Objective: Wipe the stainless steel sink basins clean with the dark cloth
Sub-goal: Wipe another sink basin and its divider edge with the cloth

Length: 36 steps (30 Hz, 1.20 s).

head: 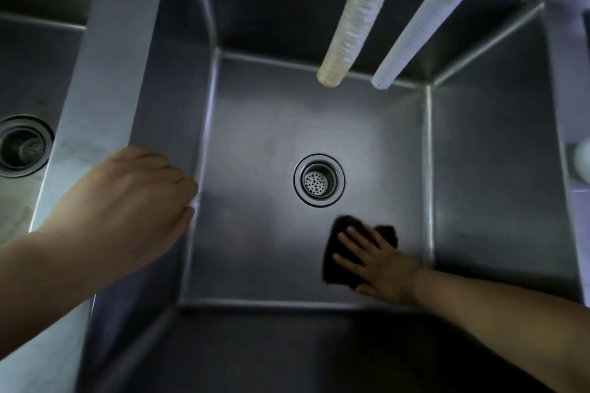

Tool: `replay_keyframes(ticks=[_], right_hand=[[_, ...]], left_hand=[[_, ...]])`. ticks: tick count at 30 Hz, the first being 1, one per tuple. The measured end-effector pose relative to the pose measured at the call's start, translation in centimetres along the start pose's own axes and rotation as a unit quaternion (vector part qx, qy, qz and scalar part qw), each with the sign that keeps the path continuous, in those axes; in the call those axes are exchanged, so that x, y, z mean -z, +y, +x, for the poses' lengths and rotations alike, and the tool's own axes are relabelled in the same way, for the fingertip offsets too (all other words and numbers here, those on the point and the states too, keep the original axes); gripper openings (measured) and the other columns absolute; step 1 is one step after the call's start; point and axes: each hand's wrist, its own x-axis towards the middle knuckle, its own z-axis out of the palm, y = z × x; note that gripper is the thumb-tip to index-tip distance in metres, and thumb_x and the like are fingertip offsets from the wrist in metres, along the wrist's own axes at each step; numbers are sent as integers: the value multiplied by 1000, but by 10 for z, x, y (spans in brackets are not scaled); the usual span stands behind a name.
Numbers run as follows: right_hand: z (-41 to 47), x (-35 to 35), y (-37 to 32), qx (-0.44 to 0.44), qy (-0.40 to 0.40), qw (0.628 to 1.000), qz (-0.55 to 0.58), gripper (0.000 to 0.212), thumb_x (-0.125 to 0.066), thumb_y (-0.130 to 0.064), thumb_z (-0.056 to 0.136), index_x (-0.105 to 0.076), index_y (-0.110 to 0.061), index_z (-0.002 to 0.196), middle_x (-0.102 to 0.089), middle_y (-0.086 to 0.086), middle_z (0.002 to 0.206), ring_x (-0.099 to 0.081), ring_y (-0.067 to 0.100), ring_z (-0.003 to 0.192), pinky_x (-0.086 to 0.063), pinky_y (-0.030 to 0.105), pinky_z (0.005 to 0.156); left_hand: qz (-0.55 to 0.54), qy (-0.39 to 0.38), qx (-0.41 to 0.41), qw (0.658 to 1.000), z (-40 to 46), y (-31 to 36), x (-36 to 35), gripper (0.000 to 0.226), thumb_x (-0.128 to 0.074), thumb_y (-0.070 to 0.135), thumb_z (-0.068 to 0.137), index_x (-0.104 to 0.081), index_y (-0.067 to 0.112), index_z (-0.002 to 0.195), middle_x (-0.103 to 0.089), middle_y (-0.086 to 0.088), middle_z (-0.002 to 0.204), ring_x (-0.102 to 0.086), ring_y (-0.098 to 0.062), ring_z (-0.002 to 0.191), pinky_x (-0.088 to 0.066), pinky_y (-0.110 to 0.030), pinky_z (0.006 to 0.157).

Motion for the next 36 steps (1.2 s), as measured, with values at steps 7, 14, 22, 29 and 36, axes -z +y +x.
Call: replay_keyframes(ticks=[7,14,22,29,36], right_hand=[[117,36,-69,160,72,983,48,56,-41,-55,92,-33,-35,144,-29,3,153,-20,28,143,-18,56,112],[227,69,-51,75,64,991,91,58,-34,-50,97,-14,-34,149,-5,4,159,2,29,146,9,51,114],[244,71,15,-95,93,983,129,61,-36,-48,95,-12,-33,149,-6,5,159,1,27,146,4,46,115],[196,48,96,-286,50,940,177,62,-23,-50,96,1,-31,150,8,7,159,11,27,145,5,46,115],[104,11,136,-418,-3,881,220,64,-25,-51,95,4,-32,150,11,5,159,14,23,145,3,45,115]], left_hand=[[17,-5,-15,1000,3,8,16,24,-44,28,75,-60,19,60,-58,-3,57,-58,-31,60,-36,-40,72],[20,20,-21,999,4,10,24,13,-52,22,70,-55,21,57,-57,-3,56,-57,-28,58,-33,-35,72],[61,-10,-19,998,3,13,25,9,-59,16,64,-56,19,56,-55,-6,53,-56,-30,56,-33,-37,71],[72,-37,-22,996,2,12,24,6,-58,16,63,-57,20,57,-57,-4,54,-58,-28,56,-43,-35,67],[66,-41,-20,997,0,15,30,17,-45,12,64,-57,17,54,-56,-6,51,-57,-29,53,-48,-36,63]])
